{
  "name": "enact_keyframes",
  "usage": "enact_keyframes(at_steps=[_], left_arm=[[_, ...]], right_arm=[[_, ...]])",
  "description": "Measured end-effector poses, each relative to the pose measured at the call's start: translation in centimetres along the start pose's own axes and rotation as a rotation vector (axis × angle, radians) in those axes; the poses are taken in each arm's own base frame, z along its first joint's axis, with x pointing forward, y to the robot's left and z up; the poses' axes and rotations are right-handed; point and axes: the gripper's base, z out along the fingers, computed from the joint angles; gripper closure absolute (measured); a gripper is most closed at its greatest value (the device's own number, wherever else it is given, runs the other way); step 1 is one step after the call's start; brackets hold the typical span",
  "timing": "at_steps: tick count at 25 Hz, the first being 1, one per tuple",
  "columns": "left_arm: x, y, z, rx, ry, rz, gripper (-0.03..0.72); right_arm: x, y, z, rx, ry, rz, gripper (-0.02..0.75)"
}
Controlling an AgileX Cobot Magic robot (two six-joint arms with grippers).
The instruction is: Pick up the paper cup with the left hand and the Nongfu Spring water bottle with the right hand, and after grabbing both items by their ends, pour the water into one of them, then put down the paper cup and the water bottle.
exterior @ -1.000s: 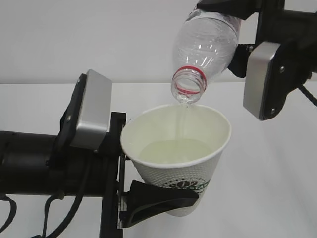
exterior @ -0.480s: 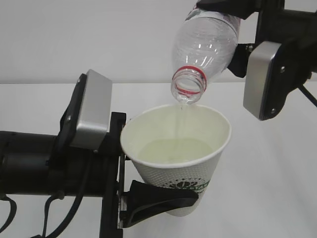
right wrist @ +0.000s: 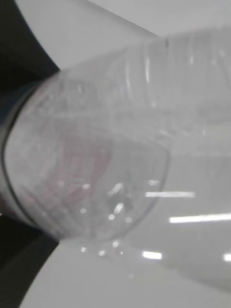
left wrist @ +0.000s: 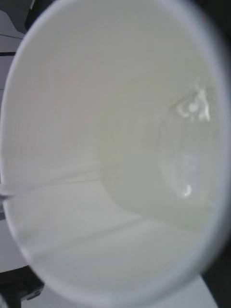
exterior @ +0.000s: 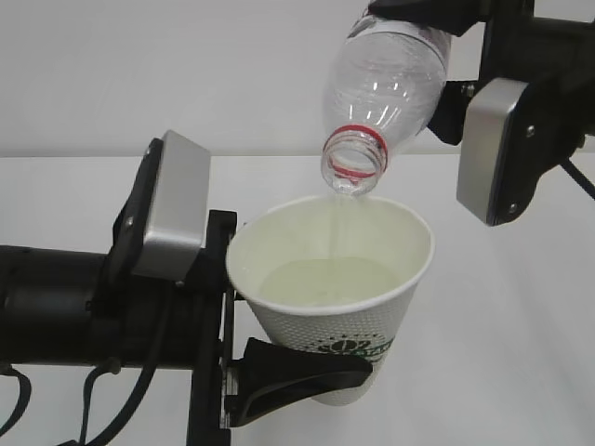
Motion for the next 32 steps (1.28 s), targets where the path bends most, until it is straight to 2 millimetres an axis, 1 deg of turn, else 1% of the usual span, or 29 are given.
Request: enact_keyframes(at_steps=[32], left_arm=[[0.0, 0.0, 0.0, 0.0, 0.0, 0.0, 0.197]], right_arm=[[0.0, -0.06, 0.01, 0.003, -0.001, -0.016, 0.27]])
